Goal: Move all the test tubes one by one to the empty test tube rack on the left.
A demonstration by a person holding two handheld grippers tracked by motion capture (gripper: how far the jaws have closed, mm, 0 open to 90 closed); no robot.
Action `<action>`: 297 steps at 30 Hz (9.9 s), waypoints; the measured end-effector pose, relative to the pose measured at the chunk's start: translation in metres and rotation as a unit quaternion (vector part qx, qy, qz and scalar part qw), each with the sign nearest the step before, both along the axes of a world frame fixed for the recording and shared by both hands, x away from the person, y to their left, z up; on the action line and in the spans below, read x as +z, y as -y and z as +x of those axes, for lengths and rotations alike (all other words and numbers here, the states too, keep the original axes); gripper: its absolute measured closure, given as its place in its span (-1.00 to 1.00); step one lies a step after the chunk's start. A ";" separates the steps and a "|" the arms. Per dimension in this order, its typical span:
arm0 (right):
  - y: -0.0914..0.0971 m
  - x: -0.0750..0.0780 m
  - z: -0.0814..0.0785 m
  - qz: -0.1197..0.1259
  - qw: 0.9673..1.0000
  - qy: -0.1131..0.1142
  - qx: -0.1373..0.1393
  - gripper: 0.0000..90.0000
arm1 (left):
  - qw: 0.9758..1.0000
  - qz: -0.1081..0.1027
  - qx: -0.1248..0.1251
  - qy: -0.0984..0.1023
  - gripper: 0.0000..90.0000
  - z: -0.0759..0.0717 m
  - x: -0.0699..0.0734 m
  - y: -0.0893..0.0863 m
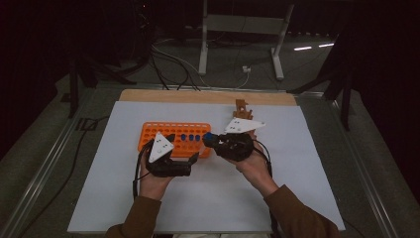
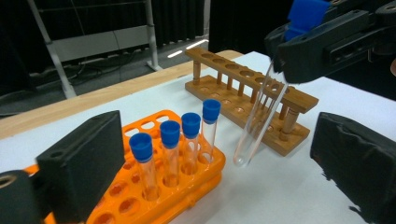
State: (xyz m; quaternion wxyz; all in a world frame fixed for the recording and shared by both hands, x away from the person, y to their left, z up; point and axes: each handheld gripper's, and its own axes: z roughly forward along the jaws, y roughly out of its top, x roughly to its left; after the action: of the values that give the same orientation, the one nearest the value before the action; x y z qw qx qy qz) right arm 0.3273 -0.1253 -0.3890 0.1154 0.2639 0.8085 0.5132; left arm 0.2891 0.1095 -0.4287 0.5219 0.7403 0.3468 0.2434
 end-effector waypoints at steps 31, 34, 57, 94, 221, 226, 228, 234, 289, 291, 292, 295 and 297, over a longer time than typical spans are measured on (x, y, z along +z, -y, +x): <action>-0.022 -0.003 -0.002 -0.002 0.999 -0.013 0.030 0.62 | 0.998 0.053 -0.041 0.013 0.73 -0.002 -0.004 0.021; -0.020 -0.001 0.000 0.009 0.999 -0.014 0.028 0.40 | 0.998 0.051 -0.036 0.009 0.73 0.000 -0.005 0.019; -0.001 -0.007 0.002 0.004 0.999 0.014 -0.051 -0.90 | 1.000 0.029 0.005 0.011 0.73 0.008 -0.002 0.001; 0.041 -0.024 -0.003 0.015 0.996 0.030 -0.084 -0.99 | 0.997 0.003 0.076 0.019 0.73 0.030 -0.008 -0.021; 0.111 -0.046 -0.015 0.031 0.990 0.024 -0.132 -0.99 | 0.995 0.027 0.090 -0.044 0.71 0.045 -0.057 -0.021; 0.112 -0.046 -0.015 0.032 0.990 0.024 -0.134 -0.99 | 0.994 0.034 0.089 -0.051 0.73 0.047 -0.057 -0.021; 0.113 -0.046 -0.015 0.033 0.990 0.023 -0.134 -0.99 | 0.994 0.041 0.087 -0.055 0.73 0.047 -0.059 -0.021; 0.114 -0.046 -0.014 0.035 0.990 0.024 -0.135 -0.99 | 0.993 0.045 0.087 -0.059 0.73 0.049 -0.061 -0.019; 0.169 -0.062 -0.040 0.051 0.980 0.045 -0.189 -0.99 | 0.995 -0.049 0.082 0.008 -0.98 -0.022 -0.018 -0.092; 0.172 -0.063 -0.043 0.051 0.979 0.047 -0.192 -0.99 | 0.995 -0.050 0.088 0.008 -0.98 -0.025 -0.019 -0.095; 0.173 -0.064 -0.044 0.053 0.979 0.048 -0.193 -0.99 | 0.995 -0.050 0.091 0.010 -0.98 -0.026 -0.020 -0.097; 0.179 -0.067 -0.048 0.056 0.978 0.051 -0.196 -0.99 | 0.993 -0.055 0.099 0.013 -0.98 -0.030 -0.020 -0.102; 0.183 -0.068 -0.050 0.058 0.977 0.050 -0.201 -0.99 | 0.992 -0.061 0.104 0.019 -0.98 -0.033 -0.019 -0.106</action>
State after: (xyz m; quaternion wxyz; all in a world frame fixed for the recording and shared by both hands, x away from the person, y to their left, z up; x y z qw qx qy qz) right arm 0.2774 -0.3080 -0.4573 0.2405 0.4013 0.7013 0.5378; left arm 0.2565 0.2155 -0.4475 0.5445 0.6619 0.4267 0.2886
